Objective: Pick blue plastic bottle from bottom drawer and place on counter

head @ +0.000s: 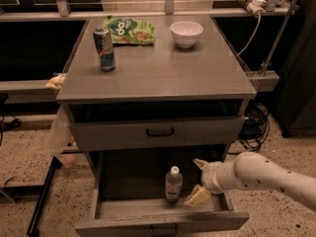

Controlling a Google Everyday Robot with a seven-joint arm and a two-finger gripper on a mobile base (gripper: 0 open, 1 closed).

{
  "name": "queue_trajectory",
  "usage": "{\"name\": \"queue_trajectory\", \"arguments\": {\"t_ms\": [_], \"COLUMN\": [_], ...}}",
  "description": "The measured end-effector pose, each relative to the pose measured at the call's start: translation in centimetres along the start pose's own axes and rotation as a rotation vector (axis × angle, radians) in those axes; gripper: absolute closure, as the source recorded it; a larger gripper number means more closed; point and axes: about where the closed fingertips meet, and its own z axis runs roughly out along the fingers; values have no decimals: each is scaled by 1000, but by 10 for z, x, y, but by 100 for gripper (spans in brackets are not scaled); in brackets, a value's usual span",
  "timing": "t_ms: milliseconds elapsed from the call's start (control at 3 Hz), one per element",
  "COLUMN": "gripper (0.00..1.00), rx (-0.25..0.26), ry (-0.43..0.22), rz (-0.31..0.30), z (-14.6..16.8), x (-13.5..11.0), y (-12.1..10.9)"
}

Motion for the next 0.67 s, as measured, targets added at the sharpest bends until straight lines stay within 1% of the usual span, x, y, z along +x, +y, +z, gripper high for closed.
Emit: {"name": "queue_trajectory", "arguments": {"t_ms": [667], "gripper": [13], "rx": [-41], "ry": [-79], "rz": [-26], "z": [35], "x": [-12], "y": [-2]}}
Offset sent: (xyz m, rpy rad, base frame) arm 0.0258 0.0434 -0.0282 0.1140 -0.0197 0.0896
